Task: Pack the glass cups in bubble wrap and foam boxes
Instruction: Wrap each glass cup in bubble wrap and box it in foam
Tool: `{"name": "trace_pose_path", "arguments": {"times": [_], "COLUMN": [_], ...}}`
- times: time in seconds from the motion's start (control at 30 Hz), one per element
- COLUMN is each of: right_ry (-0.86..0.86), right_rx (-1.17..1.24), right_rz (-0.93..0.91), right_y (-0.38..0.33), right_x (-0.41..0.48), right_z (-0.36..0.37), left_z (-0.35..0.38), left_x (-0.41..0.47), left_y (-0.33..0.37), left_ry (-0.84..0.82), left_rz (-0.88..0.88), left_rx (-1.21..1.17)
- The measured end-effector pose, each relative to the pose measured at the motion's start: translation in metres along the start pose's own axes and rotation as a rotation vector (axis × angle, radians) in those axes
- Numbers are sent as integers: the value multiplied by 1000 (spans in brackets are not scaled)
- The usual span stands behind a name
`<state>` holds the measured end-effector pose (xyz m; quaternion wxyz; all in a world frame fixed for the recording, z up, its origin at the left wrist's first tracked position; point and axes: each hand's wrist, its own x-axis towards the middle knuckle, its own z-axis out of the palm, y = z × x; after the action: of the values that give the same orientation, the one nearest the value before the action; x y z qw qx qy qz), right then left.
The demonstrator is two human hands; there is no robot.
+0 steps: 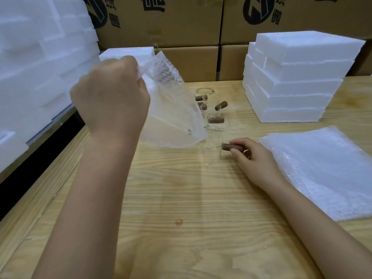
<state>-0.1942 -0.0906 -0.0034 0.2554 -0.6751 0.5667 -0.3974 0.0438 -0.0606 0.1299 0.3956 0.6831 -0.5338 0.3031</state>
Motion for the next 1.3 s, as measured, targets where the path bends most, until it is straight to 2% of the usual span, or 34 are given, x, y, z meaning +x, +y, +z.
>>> {"name": "trace_pose_path", "arguments": {"times": [0.17, 0.4, 0.53, 0.67, 0.87, 0.97, 1.07, 1.17, 1.3], "right_ry": [-51, 198, 304, 266, 131, 31, 25, 26, 44], "right_rx": [119, 365, 553, 738, 1052, 1008, 843, 673, 561], "right_rz": [25, -57, -133, -177, -263, -336, -320, -263, -244], "right_y": [0, -3, -9, -18, -36, -40, -39, -33, -28], "right_x": [-1, -3, -3, -5, -12, -15, -17, -17, -16], "right_z": [-6, -32, -47, -53, -57, -53, -43, -37, -40], "left_z": [7, 31, 47, 55, 65, 65, 63, 62, 62], "left_x": [-9, -22, -33, -42, -52, -58, -58, -55, -46], "left_y": [9, 20, 23, 27, 36, 43, 44, 41, 34], "left_ry": [-94, -246, -407, -478, -490, -537, -598, -673, -765], "left_rz": [123, 105, -32, -116, 60, 79, 9, -135, -345], "left_rx": [-103, -192, -278, -334, -204, -181, -256, -489, -845]}}
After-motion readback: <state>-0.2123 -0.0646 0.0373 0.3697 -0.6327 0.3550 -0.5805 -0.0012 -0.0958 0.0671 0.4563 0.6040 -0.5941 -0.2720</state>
